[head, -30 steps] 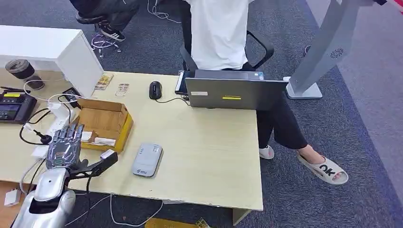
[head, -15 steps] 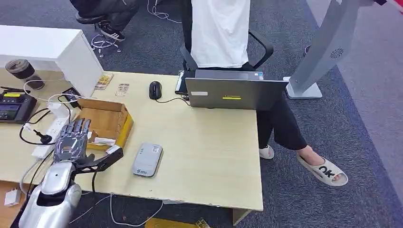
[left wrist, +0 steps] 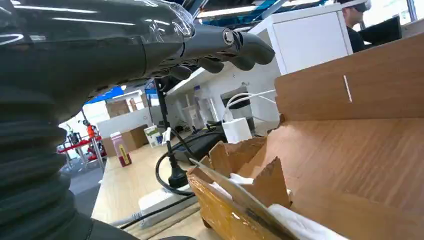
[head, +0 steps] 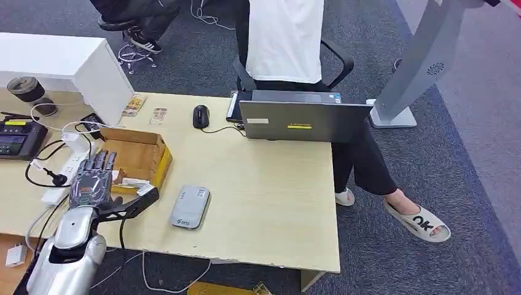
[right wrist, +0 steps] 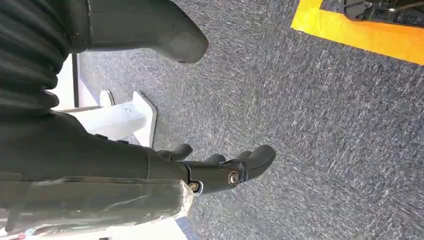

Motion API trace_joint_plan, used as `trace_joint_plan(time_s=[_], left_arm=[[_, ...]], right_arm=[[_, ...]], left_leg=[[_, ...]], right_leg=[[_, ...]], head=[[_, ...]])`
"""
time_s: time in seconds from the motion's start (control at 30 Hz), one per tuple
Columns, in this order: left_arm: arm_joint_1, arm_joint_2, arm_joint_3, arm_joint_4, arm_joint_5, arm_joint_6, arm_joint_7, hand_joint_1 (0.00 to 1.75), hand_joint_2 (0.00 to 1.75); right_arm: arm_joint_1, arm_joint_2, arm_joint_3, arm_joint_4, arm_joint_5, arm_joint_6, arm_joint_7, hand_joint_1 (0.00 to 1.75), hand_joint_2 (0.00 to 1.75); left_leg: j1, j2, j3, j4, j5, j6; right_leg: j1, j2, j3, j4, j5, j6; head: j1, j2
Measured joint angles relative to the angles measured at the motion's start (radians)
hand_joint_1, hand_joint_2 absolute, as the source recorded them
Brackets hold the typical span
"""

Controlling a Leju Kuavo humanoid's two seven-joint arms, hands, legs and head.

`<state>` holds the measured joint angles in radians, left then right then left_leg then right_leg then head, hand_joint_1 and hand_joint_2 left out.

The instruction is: Pass the card to the sensor for recognition and then transmit it.

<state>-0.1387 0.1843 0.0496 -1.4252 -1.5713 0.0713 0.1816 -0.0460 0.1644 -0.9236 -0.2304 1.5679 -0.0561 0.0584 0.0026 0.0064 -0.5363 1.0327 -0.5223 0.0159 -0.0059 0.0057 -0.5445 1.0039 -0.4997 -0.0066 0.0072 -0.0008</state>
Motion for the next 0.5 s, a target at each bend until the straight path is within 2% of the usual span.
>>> trace_joint_plan(time_s=[0.13, 0.3, 0.5], left_arm=[[-0.009, 0.002, 0.018, 0.002, 0.000, 0.004, -0.005, 0.00, 1.75], [-0.014, 0.002, 0.042, 0.011, 0.000, 0.010, -0.011, 0.12, 1.75], [-0.016, 0.002, 0.058, 0.023, 0.000, 0.012, -0.013, 0.70, 1.75]], right_arm=[[0.000, 0.000, 0.000, 0.000, 0.000, 0.000, -0.001, 0.00, 1.75], [0.000, -0.001, 0.001, 0.000, 0.000, 0.000, -0.002, 0.00, 1.75], [0.000, -0.001, 0.001, 0.000, 0.000, 0.000, -0.002, 0.00, 1.75]], left_leg=[[0.000, 0.000, 0.000, 0.000, 0.000, 0.000], [0.000, 0.000, 0.000, 0.000, 0.000, 0.000], [0.000, 0.000, 0.000, 0.000, 0.000, 0.000]], right_leg=[[0.000, 0.000, 0.000, 0.000, 0.000, 0.000], [0.000, 0.000, 0.000, 0.000, 0.000, 0.000], [0.000, 0.000, 0.000, 0.000, 0.000, 0.000]], head=[[0.000, 0.000], [0.000, 0.000], [0.000, 0.000]])
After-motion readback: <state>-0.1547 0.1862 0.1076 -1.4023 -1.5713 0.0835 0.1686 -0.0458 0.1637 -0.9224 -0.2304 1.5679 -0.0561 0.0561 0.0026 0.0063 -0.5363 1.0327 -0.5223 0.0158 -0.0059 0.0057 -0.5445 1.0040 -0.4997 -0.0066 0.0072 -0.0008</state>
